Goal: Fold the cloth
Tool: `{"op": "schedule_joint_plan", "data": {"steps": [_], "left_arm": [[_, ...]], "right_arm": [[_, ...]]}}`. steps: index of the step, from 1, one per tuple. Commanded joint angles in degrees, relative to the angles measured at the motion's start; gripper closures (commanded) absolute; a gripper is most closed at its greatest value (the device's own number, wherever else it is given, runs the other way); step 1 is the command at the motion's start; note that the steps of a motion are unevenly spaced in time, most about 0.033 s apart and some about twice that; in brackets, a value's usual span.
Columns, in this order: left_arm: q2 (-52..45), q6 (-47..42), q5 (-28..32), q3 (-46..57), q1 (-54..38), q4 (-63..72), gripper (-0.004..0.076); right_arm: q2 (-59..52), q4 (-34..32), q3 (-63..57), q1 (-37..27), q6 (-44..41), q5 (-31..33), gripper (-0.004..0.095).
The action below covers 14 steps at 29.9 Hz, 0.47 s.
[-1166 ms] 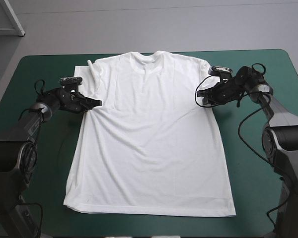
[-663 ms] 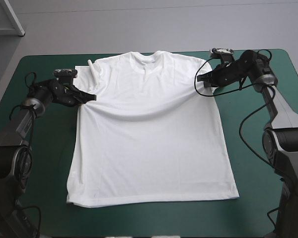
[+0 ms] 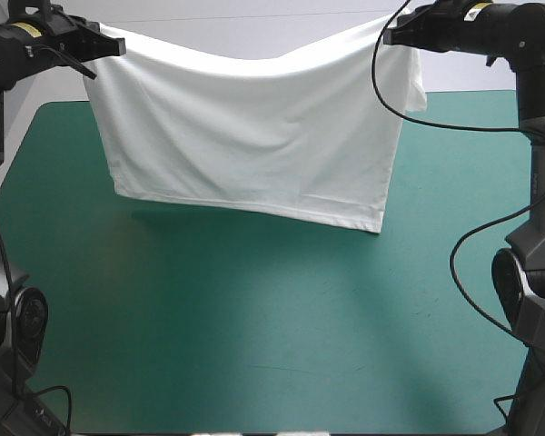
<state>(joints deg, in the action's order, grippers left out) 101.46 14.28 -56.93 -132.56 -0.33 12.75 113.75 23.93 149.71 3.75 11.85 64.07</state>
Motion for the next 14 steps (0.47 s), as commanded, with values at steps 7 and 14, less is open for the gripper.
{"op": "schedule_joint_plan", "data": {"steps": [7,14], "left_arm": [[-1.4,1.6,12.3,-3.9,0.0,1.4,0.0705],[4.2,1.9,29.7,-3.9,0.0,7.5,0.0705]], "right_arm": [[-2.2,1.4,3.3,-0.1,0.6,-15.9,0.0925],[1.8,1.4,3.3,-0.1,3.6,-39.6,0.0925]]}}
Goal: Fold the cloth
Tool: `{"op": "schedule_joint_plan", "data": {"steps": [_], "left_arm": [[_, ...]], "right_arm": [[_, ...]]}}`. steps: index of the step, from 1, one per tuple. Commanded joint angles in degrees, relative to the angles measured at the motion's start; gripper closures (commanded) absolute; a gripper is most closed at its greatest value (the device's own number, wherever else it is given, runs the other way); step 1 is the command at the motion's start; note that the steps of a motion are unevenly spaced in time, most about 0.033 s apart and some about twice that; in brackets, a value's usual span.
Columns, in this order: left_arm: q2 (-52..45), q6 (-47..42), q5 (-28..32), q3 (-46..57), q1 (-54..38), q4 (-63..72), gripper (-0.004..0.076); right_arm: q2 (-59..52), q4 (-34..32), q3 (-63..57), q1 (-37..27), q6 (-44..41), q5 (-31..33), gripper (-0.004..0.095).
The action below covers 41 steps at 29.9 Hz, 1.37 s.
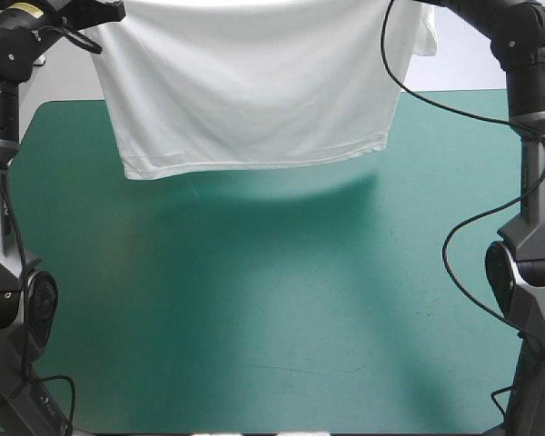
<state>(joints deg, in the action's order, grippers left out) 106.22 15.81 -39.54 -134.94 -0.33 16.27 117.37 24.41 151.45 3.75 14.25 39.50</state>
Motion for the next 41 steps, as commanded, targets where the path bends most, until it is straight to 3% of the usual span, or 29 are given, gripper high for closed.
{"op": "schedule_joint_plan", "data": {"steps": [1,5,7,14,21,25,31,41], "left_arm": [[0.6,1.0,15.5,-1.5,0.0,5.4,0.0705],[4.8,6.4,29.5,-1.6,0.1,12.0,0.0705],[6.3,9.1,31.3,-1.6,0.2,13.3,0.0705],[8.4,16.4,14.3,-1.6,0.2,13.3,0.0705],[9.0,16.1,-7.6,-1.0,0.2,11.1,0.0705],[9.0,9.2,-18.9,2.1,0.2,4.8,0.0705],[7.9,5.5,-29.8,13.8,0.3,-5.1,0.0705],[-8.4,2.9,-23.1,49.2,3.0,-5.5,0.0705]], "right_arm": [[-1.3,1.0,1.6,-0.1,1.2,-17.5,0.0925],[1.4,1.8,1.6,-0.1,1.2,-27.9,0.0925],[2.6,2.6,1.6,-0.1,2.4,-28.8,0.0925],[3.7,2.2,1.5,-0.1,5.6,-8.1,0.0925],[5.4,1.3,1.5,-0.1,0.8,13.6,0.0925],[7.1,-4.0,1.5,-0.1,-3.3,28.5,0.0925],[3.8,-6.0,-10.8,0.3,-4.9,28.3,0.0925],[-15.0,-14.2,-53.5,4.2,-2.7,27.4,0.0925]]}}
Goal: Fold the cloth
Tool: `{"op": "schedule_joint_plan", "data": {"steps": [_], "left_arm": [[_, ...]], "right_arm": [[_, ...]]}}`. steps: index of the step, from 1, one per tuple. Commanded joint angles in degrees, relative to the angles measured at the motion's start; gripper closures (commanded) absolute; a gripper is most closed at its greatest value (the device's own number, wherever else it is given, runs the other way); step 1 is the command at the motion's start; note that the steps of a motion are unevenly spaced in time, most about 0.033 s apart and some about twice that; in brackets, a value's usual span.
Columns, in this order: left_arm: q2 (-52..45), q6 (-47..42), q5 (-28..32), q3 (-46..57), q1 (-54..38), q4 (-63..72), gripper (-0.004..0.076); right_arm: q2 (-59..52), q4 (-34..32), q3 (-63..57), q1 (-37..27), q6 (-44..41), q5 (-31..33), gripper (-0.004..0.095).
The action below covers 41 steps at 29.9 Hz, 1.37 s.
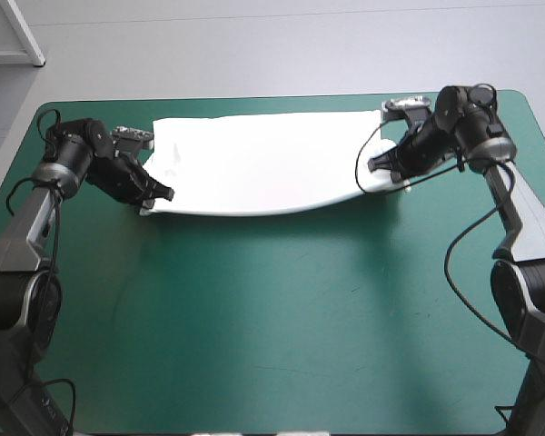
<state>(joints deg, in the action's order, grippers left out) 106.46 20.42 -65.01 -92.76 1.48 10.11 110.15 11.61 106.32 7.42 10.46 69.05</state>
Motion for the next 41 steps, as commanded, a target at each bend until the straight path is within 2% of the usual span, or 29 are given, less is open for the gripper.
{"op": "schedule_joint_plan", "data": {"steps": [1,9,14,19,21,22,25,28,30,31,37,41], "left_arm": [[-10.3,-2.1,2.5,9.9,1.5,0.4,0.0705],[-22.8,-4.1,5.0,30.8,2.9,-0.6,0.0705],[-26.4,-6.8,4.0,37.2,2.9,-5.2,0.0705],[-27.6,-7.0,5.0,39.6,2.9,-7.3,0.0701],[-27.6,-6.3,5.1,39.6,2.9,-6.7,0.0661],[-27.6,-6.3,4.9,39.6,2.9,-6.6,0.0625],[-27.6,-6.3,4.0,39.6,2.9,-5.8,0.0458],[-27.6,-6.4,3.8,39.6,2.9,-4.0,0.0222],[-27.7,-6.5,4.2,39.6,2.9,-2.9,0.0124],[-27.8,-6.5,5.3,39.6,2.9,-2.2,0.0102],[-31.5,-6.5,13.2,35.8,2.9,0.4,0.0111],[-36.2,-9.1,14.0,31.1,2.9,-4.4,0.0111]], "right_arm": [[-9.1,-1.4,-11.6,0.6,1.3,-2.6,0.0925],[-20.8,-1.7,-38.1,0.9,1.3,-8.7,0.0924],[-26.6,-0.7,-48.1,0.9,1.3,-9.2,0.0925],[-31.2,-0.5,-53.1,0.9,2.5,-11.9,0.0924],[-32.2,-0.1,-53.4,0.9,3.2,-12.3,0.0899],[-32.5,0.3,-53.4,0.9,3.4,-12.3,0.0873],[-33.2,0.6,-53.4,0.9,3.5,-12.5,0.0686],[-33.6,0.8,-53.4,0.9,3.3,-13.7,0.0377],[-33.8,0.8,-53.4,0.9,2.8,-15.4,0.0209],[-34.1,0.7,-53.2,0.9,2.2,-16.3,0.0159],[-35.2,0.2,-49.2,0.9,1.8,-18.7,0.0143],[-35.3,0.2,-45.9,0.9,1.8,-18.0,0.0145]]}}
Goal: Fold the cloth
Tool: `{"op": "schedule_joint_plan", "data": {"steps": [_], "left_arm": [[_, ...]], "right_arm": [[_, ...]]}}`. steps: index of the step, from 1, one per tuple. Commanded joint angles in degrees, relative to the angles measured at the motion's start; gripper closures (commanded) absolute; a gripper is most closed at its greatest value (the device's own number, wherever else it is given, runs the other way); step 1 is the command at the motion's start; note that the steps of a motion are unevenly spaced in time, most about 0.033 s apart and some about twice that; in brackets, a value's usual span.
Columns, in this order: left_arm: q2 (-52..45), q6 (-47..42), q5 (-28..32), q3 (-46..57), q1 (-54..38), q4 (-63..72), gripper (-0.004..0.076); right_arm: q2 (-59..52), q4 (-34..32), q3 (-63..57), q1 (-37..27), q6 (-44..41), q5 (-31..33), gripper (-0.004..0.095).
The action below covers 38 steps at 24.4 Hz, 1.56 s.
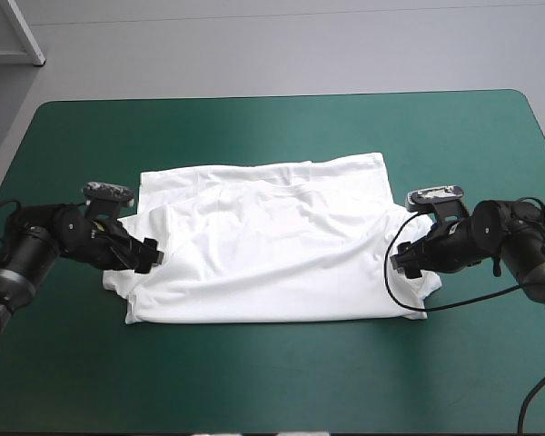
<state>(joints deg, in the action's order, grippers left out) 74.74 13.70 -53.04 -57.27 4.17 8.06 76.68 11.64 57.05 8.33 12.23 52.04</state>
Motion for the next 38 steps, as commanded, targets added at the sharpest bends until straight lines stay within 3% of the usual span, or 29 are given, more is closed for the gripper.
{"op": "schedule_joint_plan", "data": {"steps": [1,8,12,16,18,22,28,38], "left_arm": [[-6.0,-4.1,2.2,-5.5,0.1,-4.7,0.0111],[-10.5,-14.2,2.5,-5.4,0.0,-16.7,0.0111],[-9.7,-14.5,9.6,0.3,-5.2,-11.5,0.0111],[-6.9,-7.8,14.8,5.5,-12.2,-1.5,0.0121],[-0.8,-0.7,16.3,6.5,-16.1,5.9,0.0137],[7.1,1.5,19.6,6.5,-15.8,10.4,0.0146],[9.6,2.5,22.7,6.5,-13.8,13.0,0.0154],[10.7,2.3,19.8,8.3,-13.4,15.6,0.0388]], "right_arm": [[-1.8,0.1,4.0,-0.1,0.1,-1.0,0.0145],[-1.8,0.8,4.6,-0.1,0.1,-0.8,0.0166],[-1.8,4.0,4.6,-0.1,1.4,2.0,0.0203],[-1.8,5.3,4.6,-0.1,2.0,3.1,0.0210],[-1.9,8.1,4.6,-0.1,3.2,3.5,0.0211],[-1.9,8.5,4.6,-0.1,3.2,4.1,0.0210],[-1.9,8.4,4.6,-0.1,3.2,4.1,0.0214],[-2.6,8.1,4.7,-0.1,3.6,3.4,0.0266]]}}
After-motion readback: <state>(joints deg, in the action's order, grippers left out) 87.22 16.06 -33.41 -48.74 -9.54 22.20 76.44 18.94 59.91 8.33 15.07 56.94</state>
